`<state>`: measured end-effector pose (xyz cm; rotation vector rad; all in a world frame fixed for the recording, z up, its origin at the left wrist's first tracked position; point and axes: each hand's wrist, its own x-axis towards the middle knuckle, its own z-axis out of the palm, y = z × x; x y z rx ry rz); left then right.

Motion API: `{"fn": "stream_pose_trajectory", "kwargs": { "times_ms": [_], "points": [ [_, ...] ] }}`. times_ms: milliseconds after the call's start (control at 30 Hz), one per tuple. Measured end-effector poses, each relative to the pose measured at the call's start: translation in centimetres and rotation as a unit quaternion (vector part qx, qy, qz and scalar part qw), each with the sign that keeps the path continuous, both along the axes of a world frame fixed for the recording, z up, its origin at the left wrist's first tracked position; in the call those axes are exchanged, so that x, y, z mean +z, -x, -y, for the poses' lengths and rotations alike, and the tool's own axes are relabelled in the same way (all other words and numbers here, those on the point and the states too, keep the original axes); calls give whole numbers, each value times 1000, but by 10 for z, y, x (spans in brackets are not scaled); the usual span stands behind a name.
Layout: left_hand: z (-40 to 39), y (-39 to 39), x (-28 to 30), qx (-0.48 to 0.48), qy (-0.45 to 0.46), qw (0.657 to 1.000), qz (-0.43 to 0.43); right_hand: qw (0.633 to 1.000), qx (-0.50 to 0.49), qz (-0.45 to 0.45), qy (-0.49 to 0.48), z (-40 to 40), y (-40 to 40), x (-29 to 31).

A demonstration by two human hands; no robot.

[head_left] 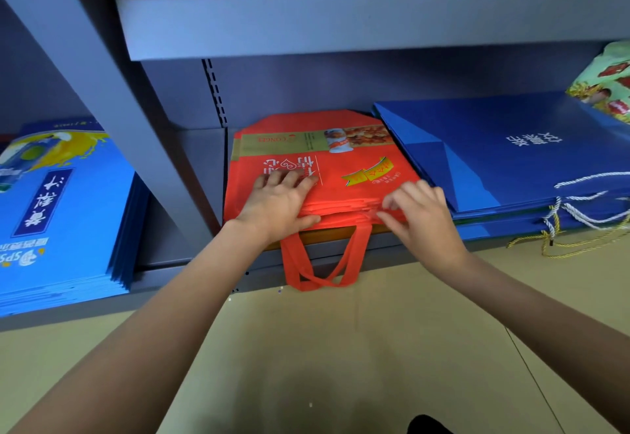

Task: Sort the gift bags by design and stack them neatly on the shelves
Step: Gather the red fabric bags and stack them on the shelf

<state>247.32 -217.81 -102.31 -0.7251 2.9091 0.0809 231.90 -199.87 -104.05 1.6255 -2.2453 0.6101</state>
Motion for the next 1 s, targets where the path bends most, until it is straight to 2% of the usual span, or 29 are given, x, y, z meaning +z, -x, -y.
{"fn": "stream_pose_trajectory", "kwargs": {
  "times_ms": [167,367,633,833,933,1000],
  "points": [
    [-8,13,2,-9,5,998,-59,995,66,-46,-55,-22,-4,-27],
    [-10,7,18,13,50,992,-111,994,55,-46,-87,-22,-6,-25],
    [-9,8,15,20,47,992,-113,991,-2,-87,-104,-10,-8,-15],
    [-12,8,1,6,46,994,-102,987,-61,-57,-135,2,-16,-19],
    [-16,9,-6,8,44,995,-86,982,-75,-94,-148,6,-19,-18],
    [-19,9,-13,5,40,997,-62,984,-63,-118,-119,8,-19,-11]
  ]
}}
